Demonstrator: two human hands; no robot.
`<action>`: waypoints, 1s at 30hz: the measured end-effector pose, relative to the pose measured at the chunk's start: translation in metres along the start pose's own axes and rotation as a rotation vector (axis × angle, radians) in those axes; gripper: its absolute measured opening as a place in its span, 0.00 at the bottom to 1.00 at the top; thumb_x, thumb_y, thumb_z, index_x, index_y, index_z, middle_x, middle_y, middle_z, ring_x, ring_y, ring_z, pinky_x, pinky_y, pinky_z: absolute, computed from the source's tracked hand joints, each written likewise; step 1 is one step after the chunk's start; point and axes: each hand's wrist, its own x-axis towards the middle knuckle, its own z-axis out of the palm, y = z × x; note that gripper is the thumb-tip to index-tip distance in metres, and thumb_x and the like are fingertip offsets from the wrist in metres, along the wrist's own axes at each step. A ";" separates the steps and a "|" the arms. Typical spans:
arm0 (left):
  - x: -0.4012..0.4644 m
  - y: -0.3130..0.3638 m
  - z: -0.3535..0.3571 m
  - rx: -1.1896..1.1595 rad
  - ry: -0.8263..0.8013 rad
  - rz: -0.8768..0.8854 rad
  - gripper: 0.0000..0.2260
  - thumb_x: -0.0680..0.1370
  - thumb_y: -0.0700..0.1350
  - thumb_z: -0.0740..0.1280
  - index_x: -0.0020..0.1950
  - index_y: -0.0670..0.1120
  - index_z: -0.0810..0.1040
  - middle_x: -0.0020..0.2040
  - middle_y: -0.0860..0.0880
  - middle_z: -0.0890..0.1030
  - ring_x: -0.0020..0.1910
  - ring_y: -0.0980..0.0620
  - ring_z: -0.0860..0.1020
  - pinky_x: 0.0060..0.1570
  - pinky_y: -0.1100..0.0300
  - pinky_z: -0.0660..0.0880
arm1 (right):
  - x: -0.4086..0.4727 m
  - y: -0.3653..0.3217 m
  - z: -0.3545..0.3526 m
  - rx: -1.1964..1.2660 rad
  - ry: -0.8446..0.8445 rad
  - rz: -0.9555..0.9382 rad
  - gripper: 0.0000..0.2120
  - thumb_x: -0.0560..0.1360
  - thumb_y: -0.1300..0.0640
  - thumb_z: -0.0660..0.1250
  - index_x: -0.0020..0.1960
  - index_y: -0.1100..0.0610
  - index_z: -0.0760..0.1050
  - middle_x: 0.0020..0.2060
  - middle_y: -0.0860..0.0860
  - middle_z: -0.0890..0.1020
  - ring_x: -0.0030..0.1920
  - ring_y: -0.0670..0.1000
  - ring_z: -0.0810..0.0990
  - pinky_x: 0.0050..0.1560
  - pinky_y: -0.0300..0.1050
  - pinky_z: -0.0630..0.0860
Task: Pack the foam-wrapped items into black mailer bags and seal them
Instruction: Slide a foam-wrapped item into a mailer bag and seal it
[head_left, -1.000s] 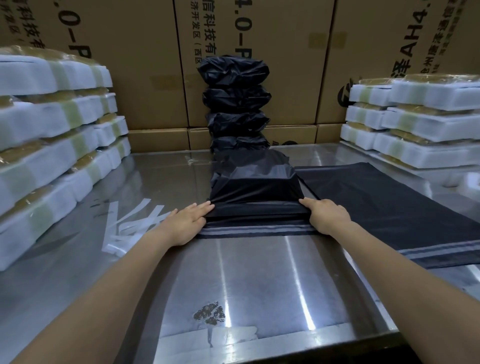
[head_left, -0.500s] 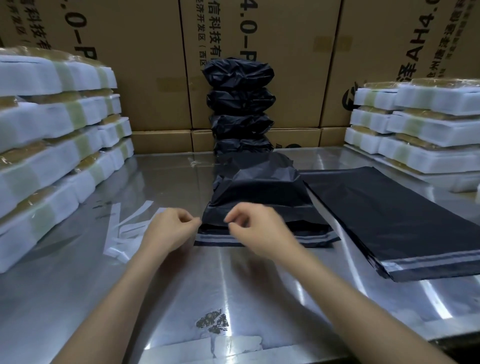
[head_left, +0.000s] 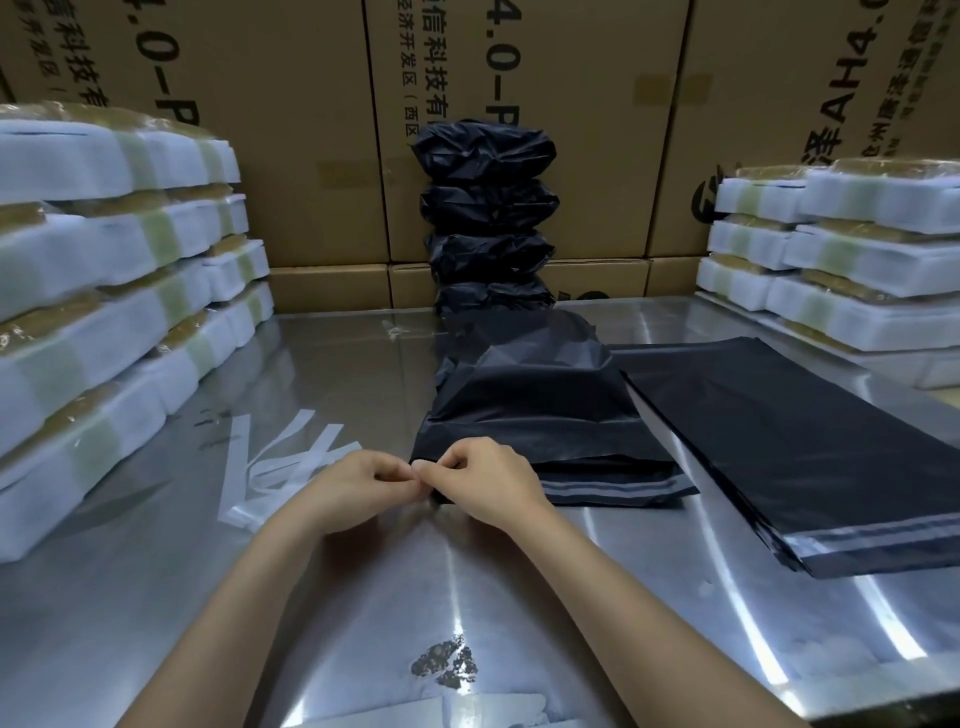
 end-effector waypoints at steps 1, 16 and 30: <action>0.001 -0.001 0.001 -0.009 0.020 0.003 0.03 0.75 0.49 0.71 0.42 0.52 0.84 0.28 0.61 0.79 0.28 0.67 0.73 0.30 0.74 0.67 | 0.000 0.000 0.000 -0.005 0.010 0.003 0.16 0.72 0.34 0.63 0.36 0.44 0.76 0.37 0.44 0.83 0.44 0.47 0.80 0.41 0.44 0.74; -0.003 0.005 0.004 -0.045 0.058 -0.095 0.12 0.68 0.58 0.75 0.41 0.49 0.84 0.34 0.51 0.77 0.35 0.56 0.74 0.37 0.65 0.67 | 0.006 0.007 -0.008 0.224 -0.121 0.026 0.19 0.81 0.44 0.53 0.52 0.47 0.82 0.38 0.43 0.83 0.39 0.44 0.78 0.55 0.48 0.75; -0.004 0.007 0.011 -0.017 0.156 -0.156 0.11 0.62 0.61 0.68 0.32 0.55 0.82 0.30 0.58 0.80 0.39 0.54 0.77 0.56 0.50 0.71 | 0.000 0.003 0.005 0.119 0.022 0.032 0.16 0.74 0.37 0.63 0.38 0.46 0.80 0.33 0.44 0.81 0.44 0.48 0.80 0.43 0.44 0.73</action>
